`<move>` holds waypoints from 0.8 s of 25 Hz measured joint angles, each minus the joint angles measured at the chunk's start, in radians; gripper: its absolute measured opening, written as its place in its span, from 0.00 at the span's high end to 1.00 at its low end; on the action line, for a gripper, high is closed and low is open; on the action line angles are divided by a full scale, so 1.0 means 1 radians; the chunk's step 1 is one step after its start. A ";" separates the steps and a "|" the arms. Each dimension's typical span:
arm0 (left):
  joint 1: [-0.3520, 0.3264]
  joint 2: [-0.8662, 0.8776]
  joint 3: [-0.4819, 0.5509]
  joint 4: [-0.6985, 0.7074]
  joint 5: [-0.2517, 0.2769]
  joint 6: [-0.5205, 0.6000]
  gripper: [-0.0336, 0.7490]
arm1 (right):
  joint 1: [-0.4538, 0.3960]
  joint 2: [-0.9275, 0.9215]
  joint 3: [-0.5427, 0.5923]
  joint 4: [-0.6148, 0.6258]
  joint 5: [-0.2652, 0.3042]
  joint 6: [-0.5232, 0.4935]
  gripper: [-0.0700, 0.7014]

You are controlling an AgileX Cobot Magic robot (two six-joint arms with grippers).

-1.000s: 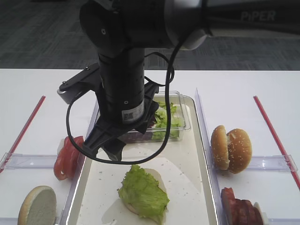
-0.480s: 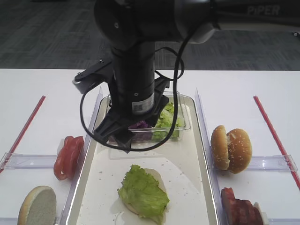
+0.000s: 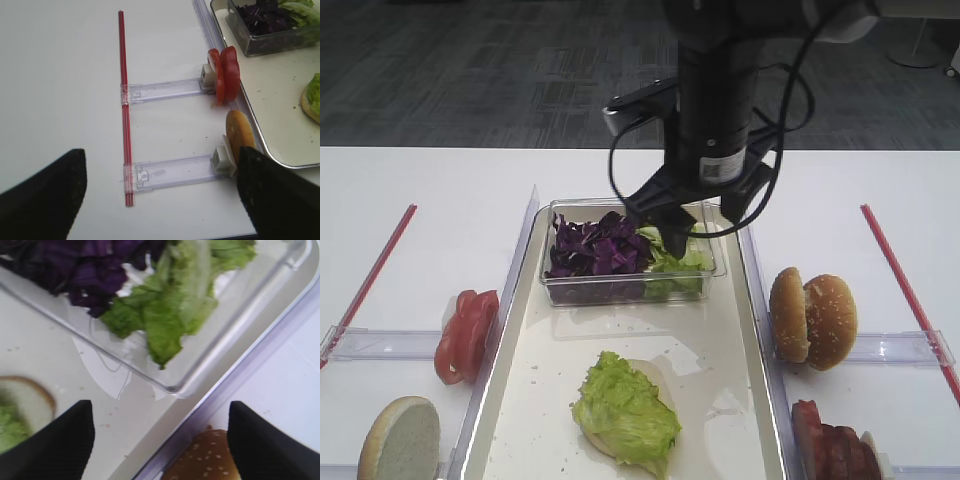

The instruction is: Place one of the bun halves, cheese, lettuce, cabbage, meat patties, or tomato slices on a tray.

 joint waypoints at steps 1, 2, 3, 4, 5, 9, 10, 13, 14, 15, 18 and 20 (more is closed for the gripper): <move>0.000 0.000 0.000 0.000 0.000 0.000 0.24 | -0.030 0.000 0.000 0.000 0.000 0.002 0.17; 0.000 0.000 0.000 0.000 0.000 0.000 0.24 | -0.054 0.000 0.000 0.000 0.000 0.004 0.17; 0.000 0.000 0.000 0.000 0.000 0.000 0.24 | -0.083 0.000 0.000 0.000 0.000 0.004 0.17; 0.000 0.000 0.000 0.000 0.000 0.000 0.24 | -0.112 0.000 0.000 0.000 0.000 0.004 0.17; 0.000 0.000 0.000 0.000 0.000 0.000 0.24 | -0.141 0.000 0.000 0.000 0.000 0.006 0.17; 0.000 0.000 0.000 0.000 0.000 0.000 0.24 | -0.244 0.000 0.000 0.009 0.000 0.006 0.17; 0.000 0.000 0.000 0.000 0.000 0.000 0.24 | -0.266 0.000 0.000 0.014 0.000 0.006 0.17; 0.000 0.000 0.000 0.000 0.000 0.000 0.24 | -0.339 0.000 0.000 0.041 0.000 0.006 0.17; 0.000 0.000 0.000 0.000 0.000 0.000 0.24 | -0.362 0.000 0.000 0.046 0.000 0.006 0.17; 0.000 0.000 0.000 0.000 0.000 0.000 0.24 | -0.385 0.000 0.000 0.048 0.000 0.008 0.17; 0.000 0.000 0.000 0.000 0.000 0.000 0.24 | -0.445 0.000 0.000 0.052 0.000 0.009 0.17; 0.000 0.000 0.000 0.000 0.000 0.000 0.24 | -0.480 0.000 0.000 0.054 0.000 0.012 0.17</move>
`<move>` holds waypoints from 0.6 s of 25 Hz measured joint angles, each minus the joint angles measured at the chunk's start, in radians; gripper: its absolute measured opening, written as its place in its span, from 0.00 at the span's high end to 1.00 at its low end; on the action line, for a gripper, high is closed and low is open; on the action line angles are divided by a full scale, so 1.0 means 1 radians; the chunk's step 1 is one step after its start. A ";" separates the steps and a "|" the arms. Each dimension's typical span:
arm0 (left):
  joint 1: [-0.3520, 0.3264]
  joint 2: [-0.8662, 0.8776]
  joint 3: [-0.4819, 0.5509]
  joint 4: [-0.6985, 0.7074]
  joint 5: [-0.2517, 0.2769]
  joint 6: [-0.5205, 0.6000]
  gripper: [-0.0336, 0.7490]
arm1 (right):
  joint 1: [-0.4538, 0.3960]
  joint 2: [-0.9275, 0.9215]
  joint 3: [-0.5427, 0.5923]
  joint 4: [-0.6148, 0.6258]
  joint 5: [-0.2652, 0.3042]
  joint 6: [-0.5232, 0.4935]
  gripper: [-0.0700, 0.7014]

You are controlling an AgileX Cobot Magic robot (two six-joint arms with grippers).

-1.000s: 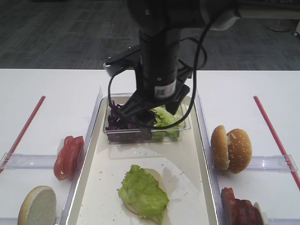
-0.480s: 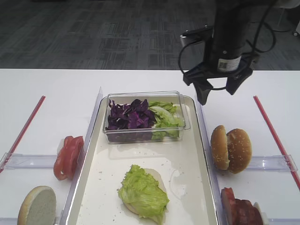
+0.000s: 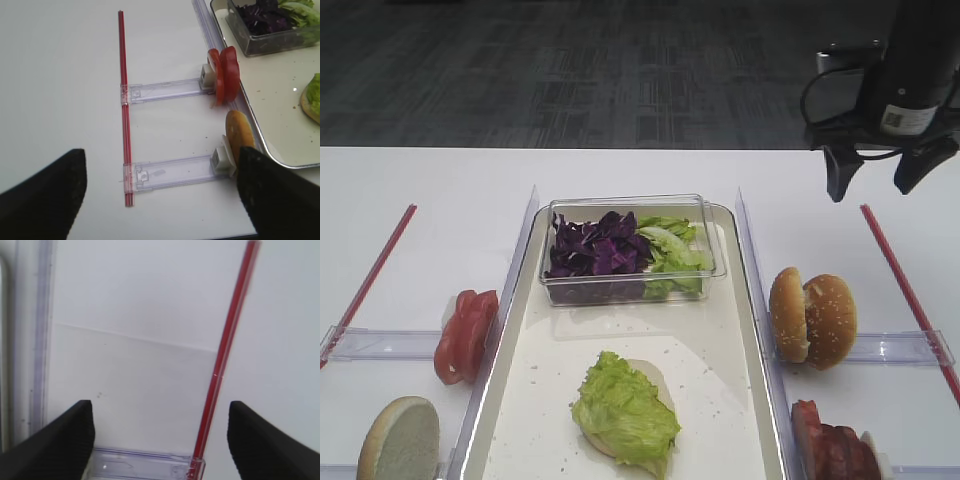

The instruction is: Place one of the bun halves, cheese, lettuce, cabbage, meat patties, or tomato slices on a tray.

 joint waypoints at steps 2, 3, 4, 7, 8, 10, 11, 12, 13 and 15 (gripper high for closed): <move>0.000 0.000 0.000 0.000 0.000 0.000 0.24 | -0.037 0.000 0.000 0.000 0.000 0.002 0.17; 0.000 0.000 0.000 0.000 0.000 0.000 0.24 | -0.053 0.000 0.000 0.000 0.000 0.002 0.17; 0.000 0.000 0.000 0.000 0.000 0.000 0.24 | -0.066 0.000 0.000 0.000 0.000 0.002 0.17; 0.000 0.000 0.000 0.000 0.000 0.000 0.24 | -0.104 0.000 0.000 0.001 0.000 0.002 0.17; 0.000 0.000 0.000 0.000 0.000 0.000 0.24 | -0.113 0.000 0.000 0.003 0.000 0.002 0.16; 0.000 0.000 0.000 0.000 0.000 0.000 0.24 | -0.129 0.000 0.000 0.008 0.000 0.002 0.14; 0.000 0.000 0.000 0.000 0.000 0.000 0.24 | -0.133 0.000 0.000 0.010 0.000 0.002 0.12; 0.000 0.000 0.000 0.000 0.000 0.000 0.24 | -0.135 0.000 0.000 0.011 0.000 0.002 0.11; 0.000 0.000 0.000 0.000 0.000 0.000 0.24 | -0.135 0.000 0.000 0.011 0.000 0.002 0.09; 0.000 0.000 0.000 0.000 0.000 0.000 0.24 | -0.135 0.000 0.000 0.016 0.000 0.002 0.08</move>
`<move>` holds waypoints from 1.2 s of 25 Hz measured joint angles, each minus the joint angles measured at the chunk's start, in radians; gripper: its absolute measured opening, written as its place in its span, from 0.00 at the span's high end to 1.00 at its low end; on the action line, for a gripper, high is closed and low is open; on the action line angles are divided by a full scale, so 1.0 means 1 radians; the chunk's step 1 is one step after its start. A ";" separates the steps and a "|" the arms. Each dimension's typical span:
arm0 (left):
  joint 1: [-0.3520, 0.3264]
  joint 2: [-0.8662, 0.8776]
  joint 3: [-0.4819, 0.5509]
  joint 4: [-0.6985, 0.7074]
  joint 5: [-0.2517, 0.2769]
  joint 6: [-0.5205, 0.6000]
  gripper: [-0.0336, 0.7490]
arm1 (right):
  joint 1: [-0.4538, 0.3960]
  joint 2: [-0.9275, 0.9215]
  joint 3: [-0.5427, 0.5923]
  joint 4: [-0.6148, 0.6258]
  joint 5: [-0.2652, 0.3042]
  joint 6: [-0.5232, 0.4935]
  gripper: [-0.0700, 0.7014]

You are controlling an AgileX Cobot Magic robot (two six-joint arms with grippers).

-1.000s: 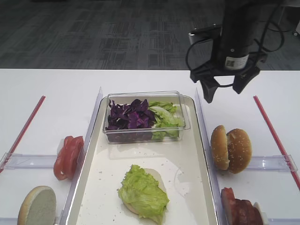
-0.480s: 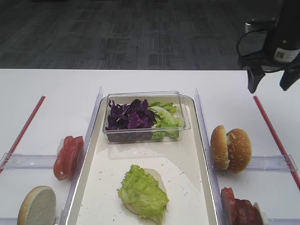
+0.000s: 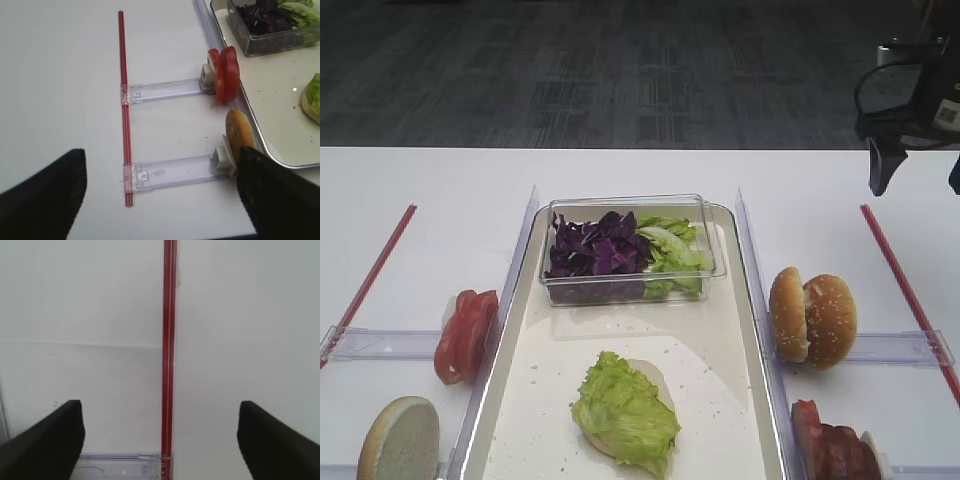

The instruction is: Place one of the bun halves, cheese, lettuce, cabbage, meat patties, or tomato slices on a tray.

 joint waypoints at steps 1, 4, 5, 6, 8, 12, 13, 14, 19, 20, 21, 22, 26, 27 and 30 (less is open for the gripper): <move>0.000 0.000 0.000 0.000 0.000 0.000 0.24 | 0.000 0.000 0.000 0.004 0.000 0.000 0.08; 0.000 0.000 0.000 0.000 0.000 0.000 0.24 | 0.000 0.000 0.000 0.006 0.001 0.000 0.08; 0.000 0.000 0.000 0.000 0.000 0.000 0.24 | 0.000 0.000 0.000 0.006 0.001 0.002 0.08; 0.000 0.000 0.000 0.000 0.000 0.000 0.24 | 0.000 0.000 0.000 0.008 0.001 0.005 0.08; 0.000 0.000 0.000 0.000 0.000 0.000 0.24 | 0.000 -0.002 0.000 0.008 0.001 0.009 0.08; 0.000 0.000 0.000 0.000 0.000 0.000 0.24 | 0.000 -0.037 0.000 0.008 0.001 0.012 0.08; 0.000 0.000 0.000 0.000 0.000 0.000 0.24 | 0.000 -0.051 0.000 0.008 0.001 0.012 0.08; 0.000 0.000 0.000 0.000 0.000 0.000 0.24 | 0.000 -0.069 0.000 0.010 0.002 0.012 0.08; 0.000 0.000 0.000 0.000 0.000 0.000 0.24 | 0.000 -0.166 0.000 0.012 0.009 0.016 0.08; 0.000 0.000 0.000 0.000 0.000 0.000 0.24 | 0.000 -0.187 0.000 0.012 0.011 0.016 0.08; 0.000 0.000 0.000 0.000 0.000 0.000 0.24 | 0.000 -0.205 0.000 0.012 0.013 0.016 0.08; 0.000 0.000 0.000 0.000 0.000 0.000 0.24 | 0.000 -0.228 0.000 0.012 0.013 0.016 0.08; 0.000 0.000 0.000 0.000 0.000 0.000 0.24 | 0.000 -0.327 0.034 0.012 0.020 0.016 0.08; 0.000 0.000 0.000 0.000 0.000 0.000 0.24 | 0.000 -0.356 0.055 0.012 0.020 0.016 0.08; 0.000 0.000 0.000 0.000 0.000 0.000 0.24 | 0.000 -0.445 0.120 0.010 0.020 0.016 0.08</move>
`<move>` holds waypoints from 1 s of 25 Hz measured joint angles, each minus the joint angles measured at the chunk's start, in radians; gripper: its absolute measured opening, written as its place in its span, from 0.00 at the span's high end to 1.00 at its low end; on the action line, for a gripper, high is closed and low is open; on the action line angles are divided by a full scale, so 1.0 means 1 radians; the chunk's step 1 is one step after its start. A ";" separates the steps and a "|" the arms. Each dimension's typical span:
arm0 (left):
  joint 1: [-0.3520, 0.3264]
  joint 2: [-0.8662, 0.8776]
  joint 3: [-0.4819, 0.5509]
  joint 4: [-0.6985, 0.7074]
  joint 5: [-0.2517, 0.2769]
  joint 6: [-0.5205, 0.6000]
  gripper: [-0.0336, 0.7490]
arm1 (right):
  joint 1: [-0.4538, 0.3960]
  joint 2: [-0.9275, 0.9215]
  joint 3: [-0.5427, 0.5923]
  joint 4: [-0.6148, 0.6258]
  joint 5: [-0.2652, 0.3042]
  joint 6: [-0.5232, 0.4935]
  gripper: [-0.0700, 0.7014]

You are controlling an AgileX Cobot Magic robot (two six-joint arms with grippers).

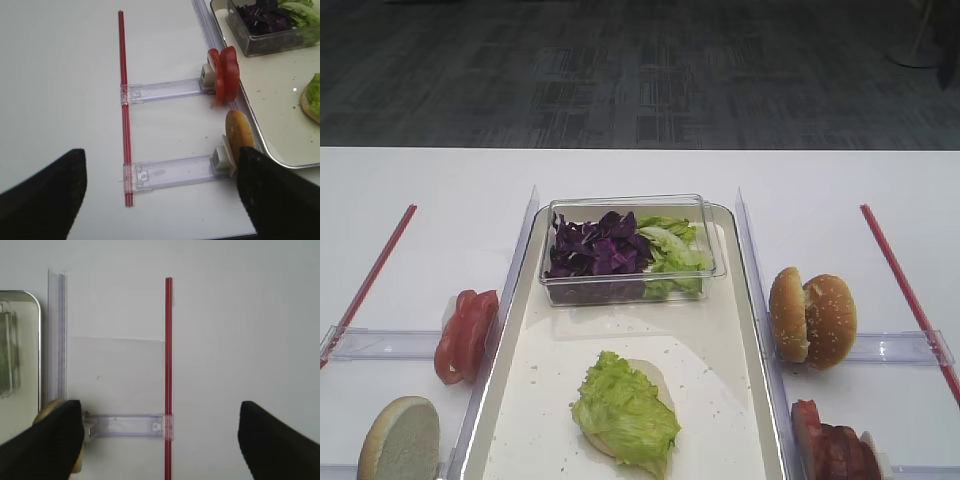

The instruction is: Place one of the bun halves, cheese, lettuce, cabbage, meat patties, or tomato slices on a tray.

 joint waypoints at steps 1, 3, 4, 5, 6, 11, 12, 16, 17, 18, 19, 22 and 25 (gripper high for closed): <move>0.000 0.000 0.000 0.000 0.000 0.000 0.24 | 0.000 -0.030 0.024 0.000 0.000 0.000 0.08; 0.000 0.000 0.000 0.000 0.000 0.000 0.24 | 0.000 -0.110 0.064 0.000 0.003 0.000 0.08; 0.000 0.000 0.000 0.000 0.000 0.000 0.24 | 0.000 -0.156 0.085 0.000 0.005 0.000 0.08; 0.000 0.000 0.000 0.000 0.000 0.000 0.24 | 0.000 -0.195 0.108 0.000 0.005 0.000 0.08; 0.000 0.000 0.000 0.000 0.000 0.000 0.24 | 0.000 -0.244 0.126 0.000 0.008 0.000 0.08; 0.000 0.000 0.000 0.000 0.000 0.000 0.24 | 0.000 -0.480 0.244 0.000 0.016 0.000 0.08; 0.000 0.000 0.000 0.000 0.000 0.000 0.24 | 0.000 -0.522 0.273 0.000 0.016 0.000 0.08; 0.000 0.000 0.000 0.000 0.000 0.000 0.24 | 0.000 -0.720 0.385 0.000 0.022 0.000 0.08; 0.000 0.000 0.000 0.000 0.000 0.000 0.24 | 0.000 -0.774 0.410 0.000 0.023 0.000 0.08; 0.000 0.000 0.000 0.000 0.000 0.000 0.24 | 0.000 -0.830 0.438 0.000 0.025 0.000 0.08; 0.000 0.000 0.000 0.000 0.000 0.000 0.24 | 0.000 -0.877 0.465 0.000 0.026 0.000 0.08; 0.000 0.000 0.000 0.000 0.000 0.000 0.24 | 0.000 -1.035 0.533 0.000 0.033 -0.006 0.08; 0.000 0.000 0.000 0.000 0.000 0.000 0.24 | 0.000 -1.154 0.599 -0.002 0.037 -0.016 0.08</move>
